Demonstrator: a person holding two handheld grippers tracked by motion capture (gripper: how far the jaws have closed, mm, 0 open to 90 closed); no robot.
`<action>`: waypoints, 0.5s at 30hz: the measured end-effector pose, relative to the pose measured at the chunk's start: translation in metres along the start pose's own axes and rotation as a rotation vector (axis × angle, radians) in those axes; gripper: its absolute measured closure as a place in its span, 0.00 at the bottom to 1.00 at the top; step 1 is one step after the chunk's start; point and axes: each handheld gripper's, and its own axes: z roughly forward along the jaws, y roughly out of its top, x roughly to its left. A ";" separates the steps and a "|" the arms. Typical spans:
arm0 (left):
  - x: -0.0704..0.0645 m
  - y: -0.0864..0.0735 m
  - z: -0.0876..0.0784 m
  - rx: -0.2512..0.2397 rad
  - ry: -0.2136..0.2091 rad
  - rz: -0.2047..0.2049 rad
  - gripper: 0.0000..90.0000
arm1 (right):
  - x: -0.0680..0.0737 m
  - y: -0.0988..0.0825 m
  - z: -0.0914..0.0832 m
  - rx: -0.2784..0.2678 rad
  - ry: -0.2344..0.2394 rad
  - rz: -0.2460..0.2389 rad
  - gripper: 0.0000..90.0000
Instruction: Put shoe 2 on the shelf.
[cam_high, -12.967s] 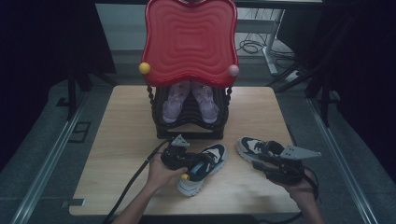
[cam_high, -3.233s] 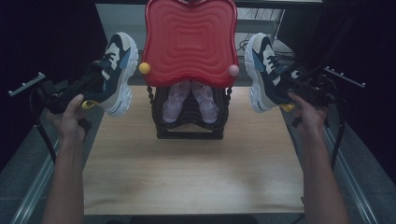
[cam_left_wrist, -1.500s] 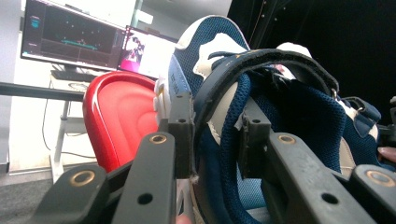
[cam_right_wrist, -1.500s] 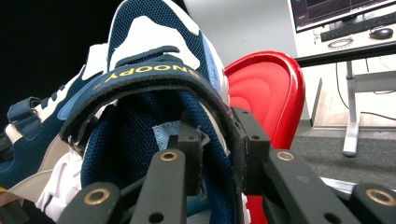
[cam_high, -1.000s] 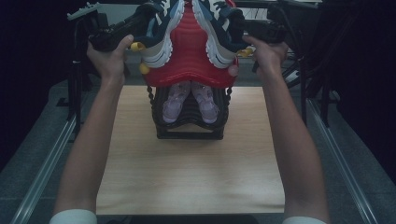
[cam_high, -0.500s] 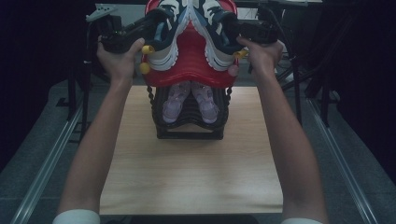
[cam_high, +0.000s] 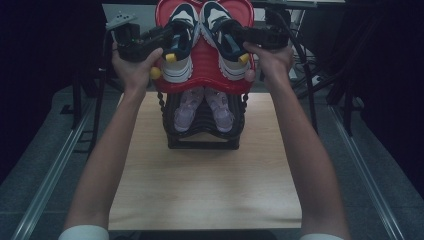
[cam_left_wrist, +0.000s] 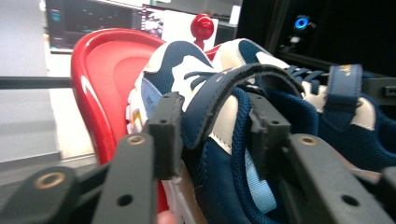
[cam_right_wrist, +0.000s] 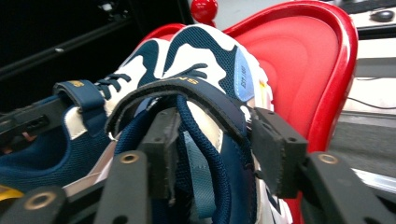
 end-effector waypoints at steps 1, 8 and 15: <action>0.001 0.000 -0.001 -0.004 -0.004 -0.007 0.61 | -0.001 0.000 -0.001 0.002 0.003 -0.005 0.55; 0.006 0.003 -0.008 -0.006 -0.043 -0.046 0.53 | -0.002 -0.002 -0.010 -0.015 0.064 -0.020 0.50; 0.005 0.003 -0.016 -0.003 -0.066 -0.037 0.51 | -0.008 -0.010 -0.016 -0.042 0.103 -0.009 0.50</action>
